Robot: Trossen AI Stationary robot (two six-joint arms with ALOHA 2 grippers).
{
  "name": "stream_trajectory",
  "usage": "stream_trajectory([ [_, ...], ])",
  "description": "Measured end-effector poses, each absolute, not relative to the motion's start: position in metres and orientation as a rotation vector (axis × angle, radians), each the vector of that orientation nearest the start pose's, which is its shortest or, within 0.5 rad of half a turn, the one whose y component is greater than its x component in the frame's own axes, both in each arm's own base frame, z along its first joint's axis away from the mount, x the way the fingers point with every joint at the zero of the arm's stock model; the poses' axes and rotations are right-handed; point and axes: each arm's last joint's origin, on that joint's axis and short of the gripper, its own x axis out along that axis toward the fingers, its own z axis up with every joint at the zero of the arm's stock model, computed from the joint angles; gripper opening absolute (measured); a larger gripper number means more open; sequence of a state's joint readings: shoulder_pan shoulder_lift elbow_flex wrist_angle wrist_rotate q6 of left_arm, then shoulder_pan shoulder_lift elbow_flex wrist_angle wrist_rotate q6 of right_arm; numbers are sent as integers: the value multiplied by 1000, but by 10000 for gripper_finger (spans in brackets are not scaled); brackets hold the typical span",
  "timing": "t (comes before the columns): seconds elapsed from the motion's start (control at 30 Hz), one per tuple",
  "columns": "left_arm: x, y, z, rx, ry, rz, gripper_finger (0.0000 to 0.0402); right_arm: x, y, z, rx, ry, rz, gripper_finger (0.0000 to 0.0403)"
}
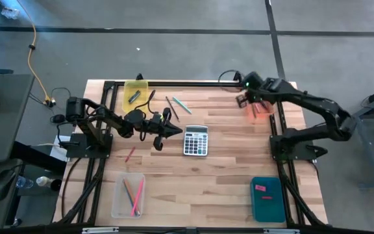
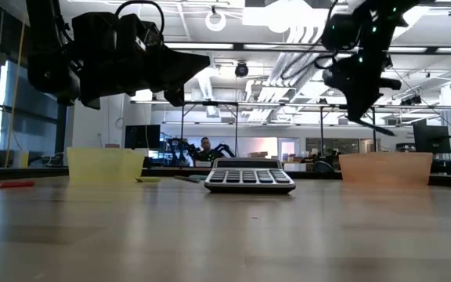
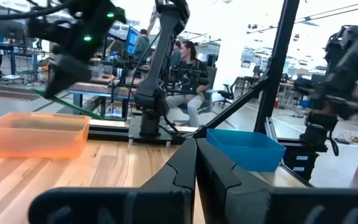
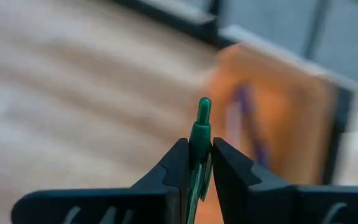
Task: Sort crayons/erasers/pens/pencils in bins
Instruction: Put the green pen into the orange bin
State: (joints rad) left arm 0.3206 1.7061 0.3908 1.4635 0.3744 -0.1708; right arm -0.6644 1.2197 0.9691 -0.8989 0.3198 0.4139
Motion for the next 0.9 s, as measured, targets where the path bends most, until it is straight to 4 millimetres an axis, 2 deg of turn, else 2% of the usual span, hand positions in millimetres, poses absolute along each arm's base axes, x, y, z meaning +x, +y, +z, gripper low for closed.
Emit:
stream_trajectory([
  [0.1,259,75,157,-118,-134,-65,0,156,-170,257,501,985,-1245,41],
  [0.2,259,75,157,-119,-134,-65,0,149,-193,250,473,993,-1306,41],
  [0.37,259,75,157,-122,-129,-65,0,149,-217,227,416,1108,-1346,41],
  [0.63,259,75,156,-118,-124,-64,0,151,-238,186,441,1287,-1323,41],
  [0.9,259,75,155,-118,-117,-63,0,154,-245,168,448,1334,-1313,42],
])
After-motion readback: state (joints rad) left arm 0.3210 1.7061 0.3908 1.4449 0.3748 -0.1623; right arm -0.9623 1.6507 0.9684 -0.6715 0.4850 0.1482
